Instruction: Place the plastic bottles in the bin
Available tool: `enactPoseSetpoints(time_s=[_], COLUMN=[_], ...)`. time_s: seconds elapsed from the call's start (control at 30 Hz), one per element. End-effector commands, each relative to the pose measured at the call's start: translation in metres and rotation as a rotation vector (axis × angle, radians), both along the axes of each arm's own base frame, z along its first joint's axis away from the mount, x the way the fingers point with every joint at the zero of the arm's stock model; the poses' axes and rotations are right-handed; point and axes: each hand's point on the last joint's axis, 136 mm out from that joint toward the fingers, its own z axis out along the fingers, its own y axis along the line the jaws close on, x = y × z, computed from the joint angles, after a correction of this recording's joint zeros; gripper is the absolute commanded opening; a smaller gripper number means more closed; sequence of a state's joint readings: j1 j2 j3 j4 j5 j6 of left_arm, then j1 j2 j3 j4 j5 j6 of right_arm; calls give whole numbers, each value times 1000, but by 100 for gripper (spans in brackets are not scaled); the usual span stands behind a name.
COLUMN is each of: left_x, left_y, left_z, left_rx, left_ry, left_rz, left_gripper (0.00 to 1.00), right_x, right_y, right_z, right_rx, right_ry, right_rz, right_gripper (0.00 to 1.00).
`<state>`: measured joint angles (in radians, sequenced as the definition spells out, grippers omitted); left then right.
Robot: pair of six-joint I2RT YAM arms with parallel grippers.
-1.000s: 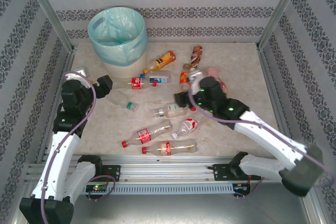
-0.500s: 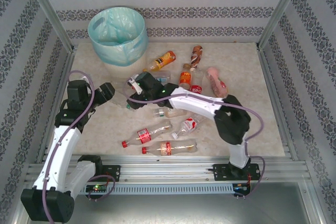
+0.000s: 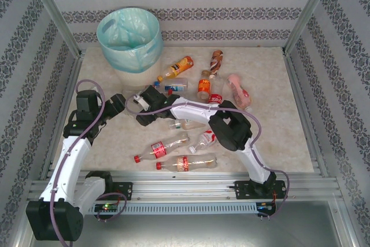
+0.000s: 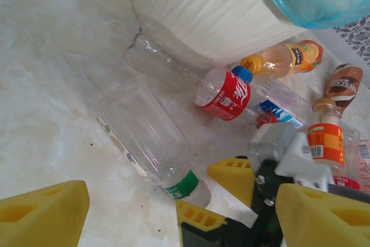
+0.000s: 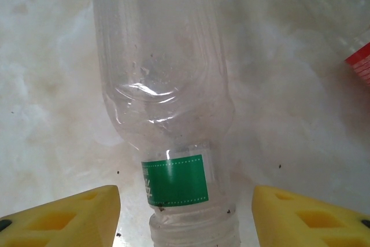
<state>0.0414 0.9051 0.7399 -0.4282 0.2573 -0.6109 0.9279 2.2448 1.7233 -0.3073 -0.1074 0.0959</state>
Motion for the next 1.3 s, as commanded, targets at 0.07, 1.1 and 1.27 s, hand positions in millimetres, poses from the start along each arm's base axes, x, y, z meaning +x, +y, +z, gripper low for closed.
enactPoseSetpoints(time_s=[0.07, 1.1, 1.27], left_x=[1, -31, -37], left_y=[-3, -27, -58], left_z=[7, 159, 205], left_rx=[-30, 134, 7], left_ry=[-46, -484, -617], left_rz=[-15, -241, -387], left_gripper=[84, 93, 93], right_x=[-10, -77, -92], right_y=[10, -24, -54], right_z=[-13, 130, 179], right_rx=[-42, 299, 445], right_ry=[0, -11, -35], right_rz=[59, 131, 92], right_gripper=[59, 30, 30])
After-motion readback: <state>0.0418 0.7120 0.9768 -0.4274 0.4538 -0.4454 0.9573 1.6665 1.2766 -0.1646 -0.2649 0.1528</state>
